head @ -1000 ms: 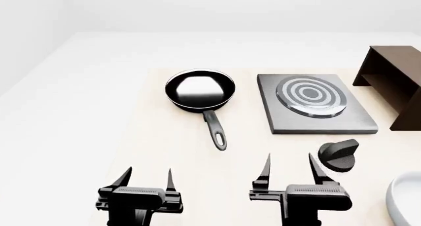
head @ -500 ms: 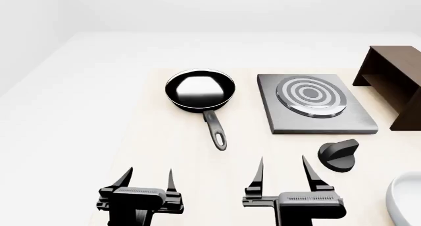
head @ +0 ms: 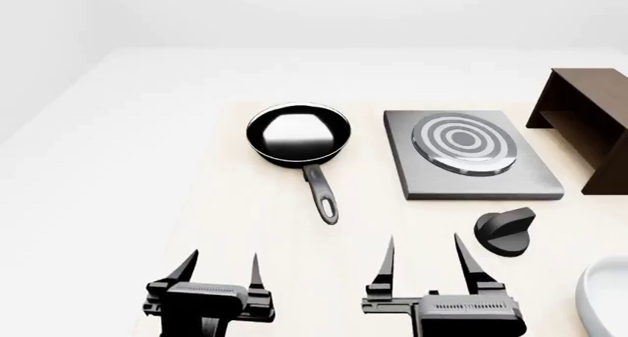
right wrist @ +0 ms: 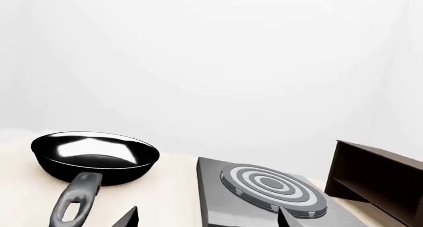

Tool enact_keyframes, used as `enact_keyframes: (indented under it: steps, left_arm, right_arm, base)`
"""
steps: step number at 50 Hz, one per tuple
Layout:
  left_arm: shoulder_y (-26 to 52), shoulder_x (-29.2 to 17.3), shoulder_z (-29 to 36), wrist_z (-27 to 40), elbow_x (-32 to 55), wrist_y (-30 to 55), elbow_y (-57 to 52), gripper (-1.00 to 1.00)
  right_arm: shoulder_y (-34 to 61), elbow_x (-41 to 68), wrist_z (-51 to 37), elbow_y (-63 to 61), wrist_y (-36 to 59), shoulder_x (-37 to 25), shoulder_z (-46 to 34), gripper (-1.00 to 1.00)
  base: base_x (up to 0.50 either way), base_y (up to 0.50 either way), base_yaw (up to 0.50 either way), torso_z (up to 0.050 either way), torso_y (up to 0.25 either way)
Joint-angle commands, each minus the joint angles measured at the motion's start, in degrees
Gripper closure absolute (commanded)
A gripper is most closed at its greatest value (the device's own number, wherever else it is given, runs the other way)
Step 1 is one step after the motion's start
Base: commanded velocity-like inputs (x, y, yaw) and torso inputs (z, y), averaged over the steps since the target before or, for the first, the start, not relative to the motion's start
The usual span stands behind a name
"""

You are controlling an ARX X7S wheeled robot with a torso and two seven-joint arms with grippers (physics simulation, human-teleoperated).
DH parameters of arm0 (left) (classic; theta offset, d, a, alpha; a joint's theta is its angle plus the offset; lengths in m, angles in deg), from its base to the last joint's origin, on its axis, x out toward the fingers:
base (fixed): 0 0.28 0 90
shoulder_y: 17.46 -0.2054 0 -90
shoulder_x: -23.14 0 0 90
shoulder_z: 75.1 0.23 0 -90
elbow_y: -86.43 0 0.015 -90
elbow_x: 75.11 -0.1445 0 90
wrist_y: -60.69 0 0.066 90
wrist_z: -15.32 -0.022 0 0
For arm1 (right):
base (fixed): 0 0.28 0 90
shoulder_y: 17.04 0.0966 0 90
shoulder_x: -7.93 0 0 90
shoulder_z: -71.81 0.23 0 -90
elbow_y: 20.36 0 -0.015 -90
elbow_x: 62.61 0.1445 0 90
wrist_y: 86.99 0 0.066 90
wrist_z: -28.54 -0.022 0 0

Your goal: Turn on the stove.

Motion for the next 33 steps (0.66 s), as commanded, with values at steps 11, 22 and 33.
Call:
enact_keyframes:
  steps: [11, 22, 33]
  left_arm:
    - [-5.0, -2.3, 1.1, 1.6, -1.6, -1.1, -8.3, -1.0]
    - [-5.4, -2.5, 1.3, 1.8, -1.8, -1.5, -9.0, -1.0]
    - [-5.4, -2.7, 1.5, 1.9, -1.7, -1.5, -9.1, -1.0]
  right_arm:
    - [-8.5, -2.8, -2.1, -12.4, -2.5, -3.0, -0.5, -1.0]
    - [-8.5, -3.0, -2.4, -12.3, -2.7, -3.2, -0.8, -1.0]
    - [-8.0, -3.0, -2.7, -11.7, -2.5, -3.1, -0.9, -1.0]
  base:
    - [0.0, 0.0, 0.0, 0.0, 0.0]
    - [0.0, 0.0, 0.0, 0.0, 0.0]
    - [0.0, 0.0, 0.0, 0.0, 0.0]
